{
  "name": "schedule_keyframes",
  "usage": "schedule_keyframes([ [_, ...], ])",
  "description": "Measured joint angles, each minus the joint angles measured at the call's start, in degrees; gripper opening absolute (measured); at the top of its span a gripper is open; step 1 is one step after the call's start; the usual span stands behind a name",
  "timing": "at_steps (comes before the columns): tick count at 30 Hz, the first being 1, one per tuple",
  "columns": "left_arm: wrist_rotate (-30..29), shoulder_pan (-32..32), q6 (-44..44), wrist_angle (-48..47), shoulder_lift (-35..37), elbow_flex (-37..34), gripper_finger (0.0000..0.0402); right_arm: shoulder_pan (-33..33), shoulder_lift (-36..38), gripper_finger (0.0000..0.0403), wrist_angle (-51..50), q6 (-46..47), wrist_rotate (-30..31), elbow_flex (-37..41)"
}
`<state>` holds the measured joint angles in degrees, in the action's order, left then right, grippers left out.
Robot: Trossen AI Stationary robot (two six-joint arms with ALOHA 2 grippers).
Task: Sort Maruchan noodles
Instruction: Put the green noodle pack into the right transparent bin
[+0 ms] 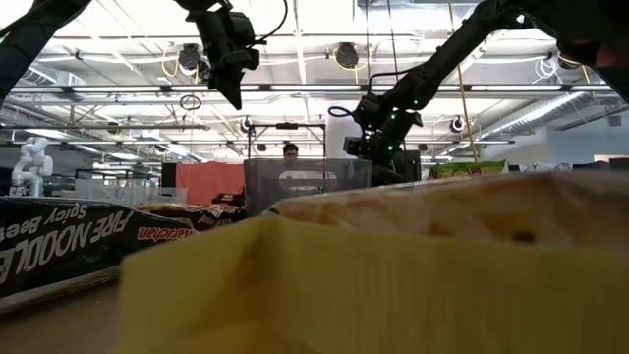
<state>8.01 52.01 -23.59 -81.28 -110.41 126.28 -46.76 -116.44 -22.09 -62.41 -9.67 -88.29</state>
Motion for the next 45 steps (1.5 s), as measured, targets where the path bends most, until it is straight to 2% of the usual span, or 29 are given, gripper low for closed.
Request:
schedule_keyframes([
  [20,0.0,0.0,-0.2,-0.1,0.0,0.0,0.0005,0.8,-3.7,0.0079,2.9,-1.9,-1.3,0.0],
  [30,0.0,0.0,-0.7,-0.1,0.0,0.0,0.0005,1.3,-4.2,0.0079,6.3,-1.0,-5.7,0.0],
  [45,0.0,0.0,-1.0,-0.2,0.0,0.0,0.0005,1.4,-7.0,0.0079,7.4,-0.9,-5.6,0.0],
])
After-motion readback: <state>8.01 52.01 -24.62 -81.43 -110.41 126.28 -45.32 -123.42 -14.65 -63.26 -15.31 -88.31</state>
